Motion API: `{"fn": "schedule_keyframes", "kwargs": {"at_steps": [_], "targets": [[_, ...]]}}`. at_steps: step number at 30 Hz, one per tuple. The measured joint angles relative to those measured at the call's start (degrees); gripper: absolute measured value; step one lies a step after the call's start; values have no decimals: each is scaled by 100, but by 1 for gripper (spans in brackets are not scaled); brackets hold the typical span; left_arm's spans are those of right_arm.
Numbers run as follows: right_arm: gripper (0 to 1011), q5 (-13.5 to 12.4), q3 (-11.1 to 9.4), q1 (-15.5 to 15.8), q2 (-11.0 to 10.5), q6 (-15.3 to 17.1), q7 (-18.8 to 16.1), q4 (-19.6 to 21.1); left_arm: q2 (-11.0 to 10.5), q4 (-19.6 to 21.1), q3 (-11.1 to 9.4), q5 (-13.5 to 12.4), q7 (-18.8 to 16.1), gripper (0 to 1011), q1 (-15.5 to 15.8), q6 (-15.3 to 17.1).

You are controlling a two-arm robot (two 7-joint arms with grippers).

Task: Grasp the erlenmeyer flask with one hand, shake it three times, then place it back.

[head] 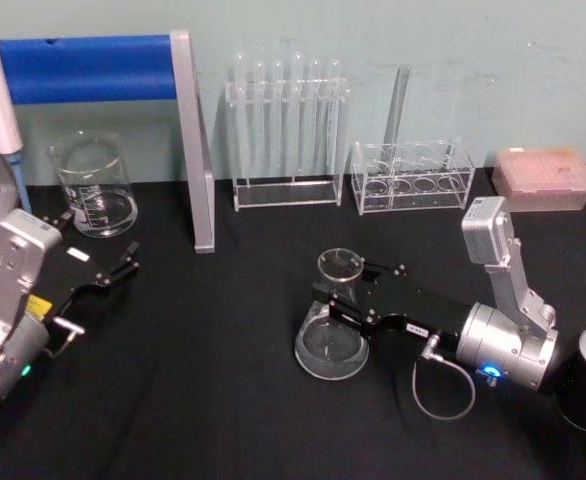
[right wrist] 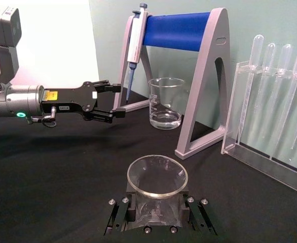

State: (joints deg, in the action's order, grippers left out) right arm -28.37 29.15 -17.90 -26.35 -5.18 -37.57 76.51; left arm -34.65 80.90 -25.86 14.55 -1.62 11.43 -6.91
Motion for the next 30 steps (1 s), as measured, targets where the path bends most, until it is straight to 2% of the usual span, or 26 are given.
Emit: {"fn": "schedule_keyframes", "kwargs": {"at_steps": [21,30], "targets": [[466,-6,0,-4,0,0,-10,-4,0,0,0,0,0,1001,0,0],[738,-8,0,-5,0,-1,-10,-4,0,0,0,0,0,1001,0,0]]}}
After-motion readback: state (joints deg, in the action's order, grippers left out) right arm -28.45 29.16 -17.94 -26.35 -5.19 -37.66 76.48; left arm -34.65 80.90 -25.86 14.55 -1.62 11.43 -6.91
